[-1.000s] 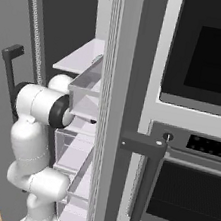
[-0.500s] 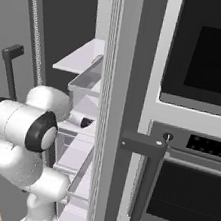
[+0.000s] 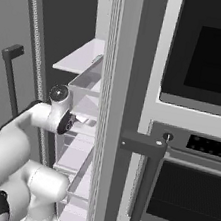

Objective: Place one tomato and one fish in each tupperware on the nearby counter, to pack two identical lunches.

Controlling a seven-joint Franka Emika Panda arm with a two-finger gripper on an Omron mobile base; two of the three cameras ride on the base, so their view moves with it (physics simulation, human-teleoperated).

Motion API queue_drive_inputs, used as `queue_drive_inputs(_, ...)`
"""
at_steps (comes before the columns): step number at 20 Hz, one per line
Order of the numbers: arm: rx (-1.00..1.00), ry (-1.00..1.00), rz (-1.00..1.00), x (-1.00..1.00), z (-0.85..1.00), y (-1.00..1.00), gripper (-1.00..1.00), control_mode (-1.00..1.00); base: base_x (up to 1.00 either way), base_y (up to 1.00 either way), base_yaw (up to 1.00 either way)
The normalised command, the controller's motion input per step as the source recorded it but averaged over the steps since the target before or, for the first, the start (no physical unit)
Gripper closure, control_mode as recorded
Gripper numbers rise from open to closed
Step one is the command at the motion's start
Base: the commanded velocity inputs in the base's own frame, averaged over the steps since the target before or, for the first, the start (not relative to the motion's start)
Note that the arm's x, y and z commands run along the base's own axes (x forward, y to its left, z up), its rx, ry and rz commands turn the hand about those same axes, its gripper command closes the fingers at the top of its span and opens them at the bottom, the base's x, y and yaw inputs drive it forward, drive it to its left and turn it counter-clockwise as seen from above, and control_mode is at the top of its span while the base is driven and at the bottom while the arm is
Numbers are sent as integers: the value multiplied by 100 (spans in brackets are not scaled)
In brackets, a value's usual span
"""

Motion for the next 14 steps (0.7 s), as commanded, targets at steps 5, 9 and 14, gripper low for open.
queue_drive_inputs(5, 0, 33, 6, -100, 100, 0, 100, -100, 0, 0, 0)
queue_drive_inputs(9, 0, 13, 16, -100, 31, 6, 100, -100, 0, 0, 0)
queue_drive_inputs(14, 0, -7, 13, -100, 0, 12, 100, -100, 0, 0, 0)
